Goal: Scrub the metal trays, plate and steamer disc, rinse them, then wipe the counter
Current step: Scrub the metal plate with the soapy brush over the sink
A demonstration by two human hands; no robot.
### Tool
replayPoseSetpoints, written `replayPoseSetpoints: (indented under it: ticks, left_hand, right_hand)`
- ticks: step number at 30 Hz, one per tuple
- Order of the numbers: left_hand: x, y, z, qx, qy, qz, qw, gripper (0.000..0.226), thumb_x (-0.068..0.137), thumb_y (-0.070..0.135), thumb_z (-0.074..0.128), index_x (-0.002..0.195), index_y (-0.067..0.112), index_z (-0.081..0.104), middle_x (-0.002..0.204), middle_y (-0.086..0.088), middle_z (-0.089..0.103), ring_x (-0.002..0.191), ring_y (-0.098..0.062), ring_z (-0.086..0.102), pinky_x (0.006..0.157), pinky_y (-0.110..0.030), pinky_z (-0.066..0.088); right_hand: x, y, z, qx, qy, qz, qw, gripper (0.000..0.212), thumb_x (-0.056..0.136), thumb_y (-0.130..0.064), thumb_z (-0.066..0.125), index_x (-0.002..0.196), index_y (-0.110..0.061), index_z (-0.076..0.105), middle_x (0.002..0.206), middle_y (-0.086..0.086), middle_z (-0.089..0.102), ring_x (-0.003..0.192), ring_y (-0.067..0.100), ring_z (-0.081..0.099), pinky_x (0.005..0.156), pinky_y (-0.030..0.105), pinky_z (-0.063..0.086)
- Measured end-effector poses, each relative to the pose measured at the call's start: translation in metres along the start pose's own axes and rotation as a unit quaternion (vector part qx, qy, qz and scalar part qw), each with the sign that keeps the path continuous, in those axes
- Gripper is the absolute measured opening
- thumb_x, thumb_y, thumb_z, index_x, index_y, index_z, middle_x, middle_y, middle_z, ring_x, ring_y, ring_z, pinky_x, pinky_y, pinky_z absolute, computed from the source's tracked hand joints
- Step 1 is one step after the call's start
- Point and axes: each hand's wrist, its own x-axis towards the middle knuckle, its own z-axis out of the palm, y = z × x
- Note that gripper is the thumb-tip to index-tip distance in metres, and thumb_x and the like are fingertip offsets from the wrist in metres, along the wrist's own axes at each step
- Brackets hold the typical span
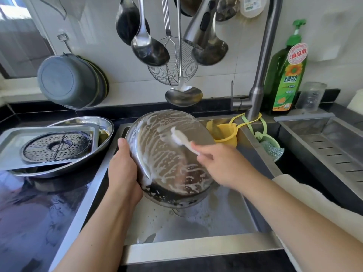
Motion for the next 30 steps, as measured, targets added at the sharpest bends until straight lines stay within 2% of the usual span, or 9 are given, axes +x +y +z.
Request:
replayPoseSetpoints:
  ticks: [3,7,10,12,16,19,21,26,30]
  left_hand:
    - [0.0,-0.001,0.0,-0.006,-0.001,-0.004,1.0,0.052,0.107,0.056,0.043,0.12,0.015,0.072,0.107,-0.009,0.079,0.1,-0.028,0.077,0.099,-0.05,0.057]
    - [0.0,-0.003,0.0,-0.005,0.004,-0.003,1.0,0.052,0.107,0.056,0.043,0.117,0.015,0.073,0.106,-0.008,0.08,0.1,-0.026,0.077,0.1,-0.049,0.056]
    - [-0.001,0.0,0.002,-0.033,0.001,-0.016,0.999,0.05,0.107,0.054,0.043,0.119,0.014,0.071,0.105,-0.009,0.08,0.098,-0.027,0.077,0.098,-0.05,0.057]
    - [-0.002,0.0,0.001,-0.04,0.006,-0.019,0.999,0.051,0.107,0.055,0.043,0.117,0.014,0.071,0.105,-0.01,0.08,0.098,-0.028,0.077,0.097,-0.05,0.057]
    - [0.001,-0.001,0.0,-0.044,0.022,-0.012,0.999,0.051,0.107,0.056,0.043,0.115,0.014,0.071,0.105,-0.01,0.08,0.098,-0.028,0.077,0.098,-0.053,0.057]
    - [-0.003,0.003,0.001,-0.055,0.038,-0.007,0.998,0.043,0.108,0.052,0.045,0.107,0.017,0.07,0.096,-0.004,0.081,0.09,-0.024,0.079,0.093,-0.049,0.06]
    - [-0.007,0.004,0.003,-0.057,0.039,-0.006,0.998,0.042,0.108,0.052,0.045,0.102,0.019,0.07,0.092,-0.003,0.081,0.087,-0.022,0.079,0.092,-0.048,0.061]
    - [-0.004,0.003,0.002,-0.053,0.041,0.003,0.998,0.041,0.108,0.051,0.045,0.099,0.02,0.07,0.088,-0.001,0.081,0.085,-0.02,0.079,0.091,-0.047,0.061]
    - [-0.003,0.003,0.001,-0.062,0.048,0.005,0.997,0.039,0.107,0.053,0.046,0.099,0.022,0.068,0.084,0.001,0.08,0.082,-0.02,0.079,0.077,-0.04,0.062]
  right_hand:
    - [0.001,0.013,-0.01,-0.045,0.052,0.067,0.995,0.045,0.106,-0.027,0.044,0.146,-0.048,0.046,0.066,-0.006,0.053,0.053,0.012,0.043,0.046,0.026,0.031]
    - [-0.017,-0.013,0.006,0.03,-0.05,-0.03,0.998,0.045,0.105,-0.028,0.048,0.141,-0.055,0.047,0.056,-0.012,0.053,0.047,0.007,0.035,0.046,0.024,0.027]
    - [-0.003,0.004,-0.004,-0.005,0.008,0.012,1.0,0.045,0.106,-0.026,0.046,0.143,-0.051,0.049,0.064,-0.007,0.059,0.05,0.011,0.04,0.046,0.029,0.032]
    - [0.0,0.014,-0.009,-0.043,0.034,0.053,0.997,0.045,0.106,-0.026,0.044,0.144,-0.049,0.048,0.064,-0.006,0.053,0.052,0.013,0.04,0.047,0.029,0.031]
    - [-0.019,-0.013,0.008,0.032,-0.075,-0.037,0.996,0.044,0.104,-0.029,0.05,0.139,-0.056,0.05,0.06,-0.011,0.055,0.049,0.007,0.038,0.049,0.027,0.03]
    - [-0.003,0.0,0.002,0.0,-0.03,-0.006,1.0,0.043,0.105,-0.03,0.049,0.138,-0.057,0.049,0.069,-0.008,0.061,0.055,0.011,0.043,0.051,0.03,0.033]
    - [0.003,0.014,-0.006,-0.041,0.0,0.043,0.998,0.044,0.106,-0.029,0.045,0.142,-0.054,0.048,0.07,-0.008,0.055,0.057,0.012,0.042,0.05,0.027,0.032]
    - [-0.013,-0.008,0.008,0.035,-0.081,-0.029,0.996,0.043,0.105,-0.028,0.05,0.139,-0.055,0.048,0.065,-0.009,0.055,0.053,0.01,0.039,0.051,0.031,0.031]
    - [0.003,0.017,-0.007,-0.019,0.009,0.053,0.998,0.044,0.106,-0.027,0.045,0.141,-0.052,0.05,0.067,-0.009,0.054,0.055,0.012,0.041,0.05,0.027,0.032]
